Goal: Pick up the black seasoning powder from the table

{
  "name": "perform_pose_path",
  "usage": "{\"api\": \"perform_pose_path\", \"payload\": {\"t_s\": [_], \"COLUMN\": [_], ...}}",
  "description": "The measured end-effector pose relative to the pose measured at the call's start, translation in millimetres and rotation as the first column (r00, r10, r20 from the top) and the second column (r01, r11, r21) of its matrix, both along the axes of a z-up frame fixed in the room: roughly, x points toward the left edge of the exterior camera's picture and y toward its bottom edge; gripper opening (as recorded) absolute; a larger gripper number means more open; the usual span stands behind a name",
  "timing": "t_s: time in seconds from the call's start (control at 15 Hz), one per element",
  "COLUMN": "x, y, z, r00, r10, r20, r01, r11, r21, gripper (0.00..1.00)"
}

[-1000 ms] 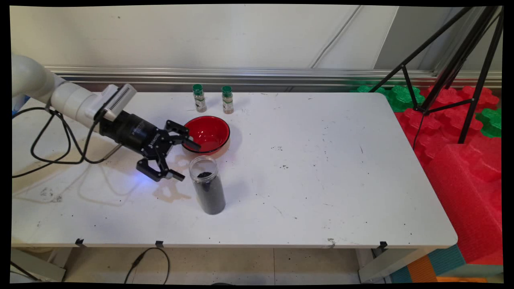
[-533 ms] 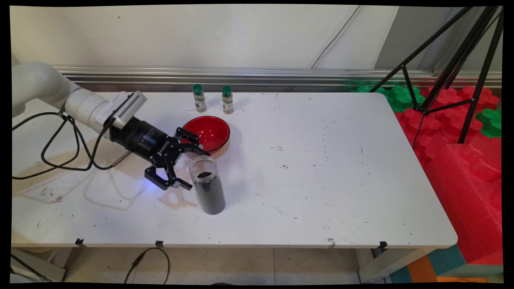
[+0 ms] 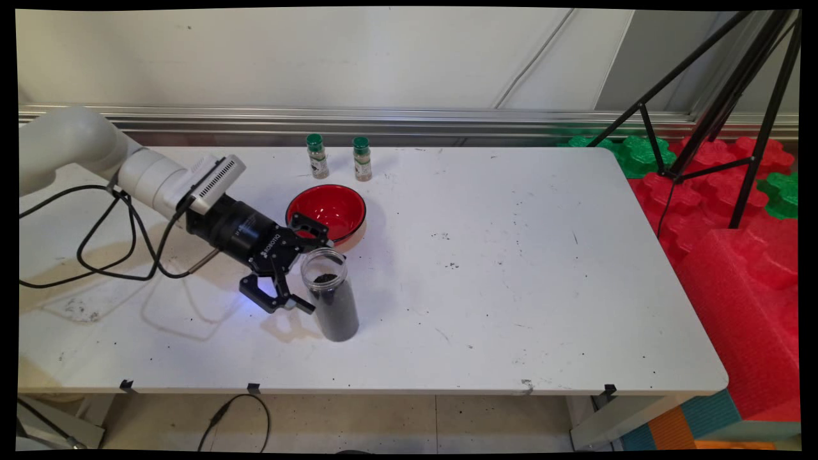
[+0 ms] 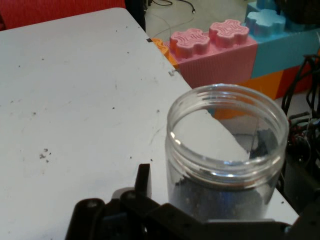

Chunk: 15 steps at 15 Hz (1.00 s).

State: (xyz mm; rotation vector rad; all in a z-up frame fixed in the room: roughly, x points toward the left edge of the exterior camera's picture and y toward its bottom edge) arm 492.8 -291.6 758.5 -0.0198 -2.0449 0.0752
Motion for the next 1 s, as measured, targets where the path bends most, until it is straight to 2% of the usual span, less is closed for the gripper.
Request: {"api": "perform_pose_path", "payload": {"t_s": [1.0], "x": [-25], "y": [-7], "z": [-16], "r00": [0.999], "r10": [0.041], "r20": [-0.011], "r01": [-0.040], "r11": [0.999], "r21": [0.025], "gripper": [1.00]}}
